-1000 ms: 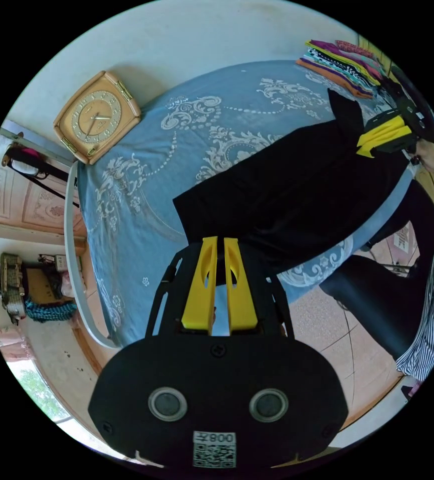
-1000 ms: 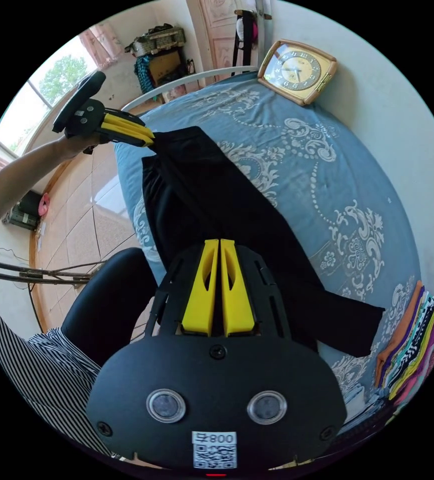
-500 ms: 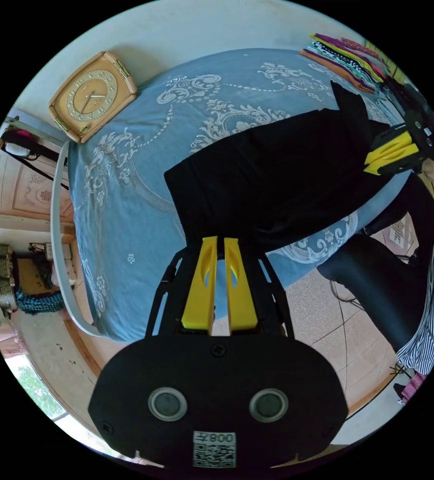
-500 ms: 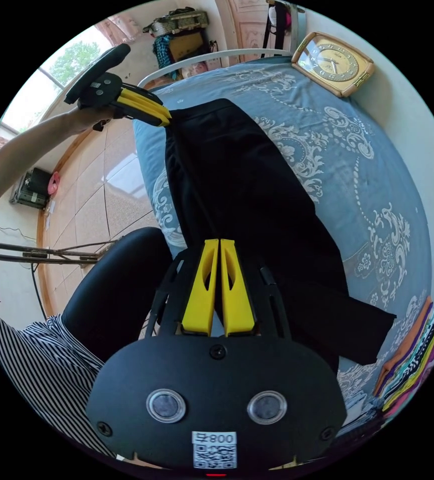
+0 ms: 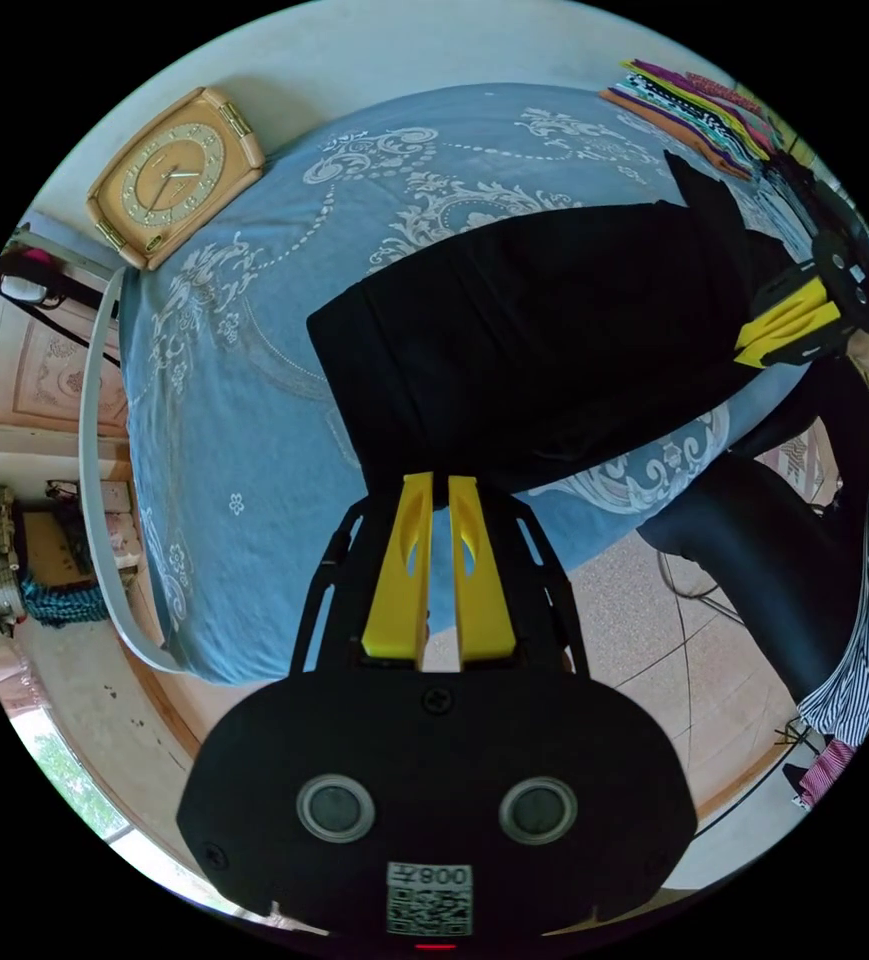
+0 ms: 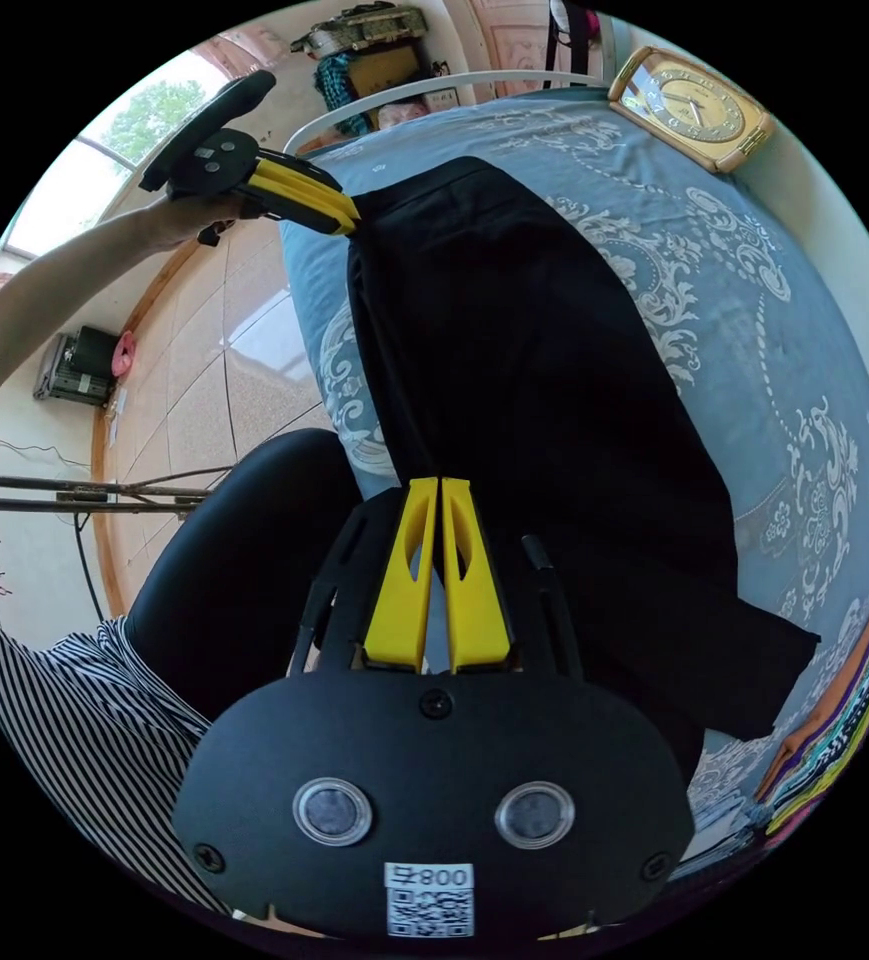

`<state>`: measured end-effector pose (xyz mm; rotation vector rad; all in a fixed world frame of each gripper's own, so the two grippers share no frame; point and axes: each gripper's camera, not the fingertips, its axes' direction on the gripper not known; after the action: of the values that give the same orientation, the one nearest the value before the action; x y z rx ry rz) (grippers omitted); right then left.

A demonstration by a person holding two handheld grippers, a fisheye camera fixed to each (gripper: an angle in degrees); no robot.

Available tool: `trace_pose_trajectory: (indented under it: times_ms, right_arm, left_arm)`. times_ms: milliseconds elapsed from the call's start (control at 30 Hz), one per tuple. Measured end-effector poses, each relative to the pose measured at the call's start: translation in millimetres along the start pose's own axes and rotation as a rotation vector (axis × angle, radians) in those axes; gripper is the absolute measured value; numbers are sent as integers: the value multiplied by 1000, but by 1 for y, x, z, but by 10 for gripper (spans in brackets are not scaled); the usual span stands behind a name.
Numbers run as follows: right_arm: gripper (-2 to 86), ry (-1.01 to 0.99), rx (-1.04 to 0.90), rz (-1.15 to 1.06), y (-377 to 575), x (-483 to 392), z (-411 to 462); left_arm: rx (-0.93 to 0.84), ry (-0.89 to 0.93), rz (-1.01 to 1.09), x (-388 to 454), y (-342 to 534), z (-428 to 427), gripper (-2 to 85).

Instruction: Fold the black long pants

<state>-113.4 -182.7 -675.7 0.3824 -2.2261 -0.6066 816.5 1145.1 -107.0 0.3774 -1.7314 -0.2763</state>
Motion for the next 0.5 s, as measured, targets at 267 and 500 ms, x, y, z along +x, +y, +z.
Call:
trace_pose_trajectory:
  times_ms: [267, 500]
  right_arm:
    - [4, -4, -23, -8, -20, -7, 40]
    - [5, 20, -10, -4, -33, -9, 71]
  left_arm:
    - [27, 25, -33, -12, 60, 8, 33]
    - [83, 156, -152, -38, 112, 2, 35]
